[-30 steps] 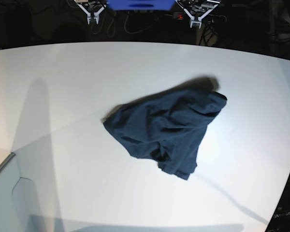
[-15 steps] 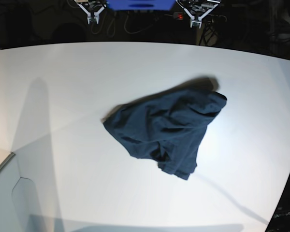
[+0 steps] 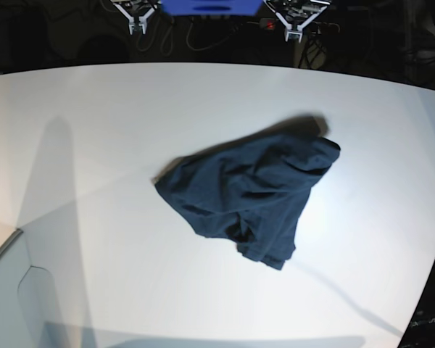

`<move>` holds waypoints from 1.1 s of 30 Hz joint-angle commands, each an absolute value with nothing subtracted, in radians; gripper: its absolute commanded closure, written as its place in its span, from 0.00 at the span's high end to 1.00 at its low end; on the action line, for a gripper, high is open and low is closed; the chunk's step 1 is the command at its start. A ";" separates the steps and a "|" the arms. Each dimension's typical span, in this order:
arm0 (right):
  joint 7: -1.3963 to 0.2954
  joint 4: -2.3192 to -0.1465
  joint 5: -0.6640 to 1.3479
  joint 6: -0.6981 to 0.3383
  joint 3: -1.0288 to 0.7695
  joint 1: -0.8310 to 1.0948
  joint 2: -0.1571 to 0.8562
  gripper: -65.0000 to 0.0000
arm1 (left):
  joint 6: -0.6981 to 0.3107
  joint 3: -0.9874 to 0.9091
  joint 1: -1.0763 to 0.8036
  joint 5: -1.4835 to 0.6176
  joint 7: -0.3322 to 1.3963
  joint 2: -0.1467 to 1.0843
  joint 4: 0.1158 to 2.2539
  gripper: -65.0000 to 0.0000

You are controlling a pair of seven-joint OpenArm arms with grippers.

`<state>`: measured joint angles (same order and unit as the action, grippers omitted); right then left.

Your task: Layout the t-shirt on the table in an organized manner, then fold the t-shirt properly

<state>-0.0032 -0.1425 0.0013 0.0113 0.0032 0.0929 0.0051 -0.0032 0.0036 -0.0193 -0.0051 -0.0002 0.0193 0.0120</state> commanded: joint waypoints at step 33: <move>-0.286 -2.015 0.002 -0.005 0.005 0.839 0.093 0.00 | -0.005 -0.274 -0.776 -0.298 0.380 0.209 1.937 0.15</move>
